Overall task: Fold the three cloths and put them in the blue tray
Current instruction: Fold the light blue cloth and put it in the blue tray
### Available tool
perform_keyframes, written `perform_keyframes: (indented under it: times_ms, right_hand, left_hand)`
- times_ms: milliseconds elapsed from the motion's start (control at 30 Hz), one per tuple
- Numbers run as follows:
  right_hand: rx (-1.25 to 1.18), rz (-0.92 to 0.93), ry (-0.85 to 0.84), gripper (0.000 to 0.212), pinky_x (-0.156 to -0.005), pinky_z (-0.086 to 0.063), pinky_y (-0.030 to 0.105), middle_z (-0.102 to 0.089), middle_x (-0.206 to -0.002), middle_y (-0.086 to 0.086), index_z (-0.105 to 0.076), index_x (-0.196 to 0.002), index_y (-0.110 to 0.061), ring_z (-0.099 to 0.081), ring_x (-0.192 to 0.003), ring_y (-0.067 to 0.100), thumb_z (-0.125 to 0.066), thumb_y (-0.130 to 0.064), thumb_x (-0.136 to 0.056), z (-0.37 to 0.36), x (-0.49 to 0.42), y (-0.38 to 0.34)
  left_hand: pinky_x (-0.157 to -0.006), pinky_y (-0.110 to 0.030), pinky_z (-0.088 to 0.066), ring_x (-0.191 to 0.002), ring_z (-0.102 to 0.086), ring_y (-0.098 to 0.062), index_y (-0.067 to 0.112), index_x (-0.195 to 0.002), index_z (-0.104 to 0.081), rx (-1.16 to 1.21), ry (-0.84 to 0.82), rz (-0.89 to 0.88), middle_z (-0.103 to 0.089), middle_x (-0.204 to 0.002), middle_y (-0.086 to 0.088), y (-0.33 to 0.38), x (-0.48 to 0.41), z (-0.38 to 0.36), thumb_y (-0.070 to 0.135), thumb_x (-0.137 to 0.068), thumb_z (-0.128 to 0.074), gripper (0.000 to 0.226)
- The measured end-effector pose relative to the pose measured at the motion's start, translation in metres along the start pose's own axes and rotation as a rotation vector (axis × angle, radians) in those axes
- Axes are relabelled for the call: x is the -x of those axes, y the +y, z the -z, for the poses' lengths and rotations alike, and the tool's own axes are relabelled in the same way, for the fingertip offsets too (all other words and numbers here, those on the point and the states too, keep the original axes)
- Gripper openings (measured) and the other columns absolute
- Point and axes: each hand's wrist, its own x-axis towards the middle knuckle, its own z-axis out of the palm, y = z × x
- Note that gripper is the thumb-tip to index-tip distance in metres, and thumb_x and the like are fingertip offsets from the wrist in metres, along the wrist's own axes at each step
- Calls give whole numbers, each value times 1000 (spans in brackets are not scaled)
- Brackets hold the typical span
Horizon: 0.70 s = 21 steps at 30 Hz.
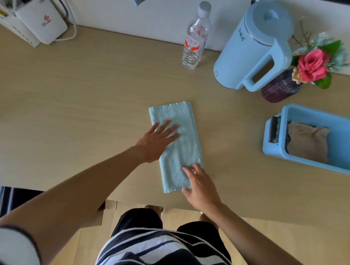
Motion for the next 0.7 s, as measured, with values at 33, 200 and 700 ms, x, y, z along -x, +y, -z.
perform_keyframes:
  times_ms: [33, 200, 700]
  right_hand:
    - [-44, 31, -36, 63, -96, -52, 32, -48, -131, -3, -46, -143, -22, -57, -111, 14, -71, -26, -85, -2, 4, -3]
    - [117, 274, -41, 66, -96, -48, 33, -50, -127, -3, -55, -135, -22, -54, -115, 17, -78, -15, -74, 5, -4, 14]
    - [97, 235, 68, 18, -90, -46, 34, -61, -104, -7, -68, -99, -20, -58, -99, 15, -72, -20, -82, 14, -35, 23]
  left_hand:
    - [-123, -51, -6, -152, 12, -31, 24, -157, -10, -22, 35, -23, 6, -166, -7, 0, 2, 0, 28, -96, -54, 76]
    - [-107, -37, -39, -129, -45, -26, 23, -124, -59, 24, 211, -156, -53, -137, -6, 8, 31, 2, 11, -80, -68, 46]
    - [-115, -41, -28, -129, -38, -20, 28, -130, -50, 127, -53, -155, -44, -135, 2, 32, 73, -17, 87, -51, -61, 99]
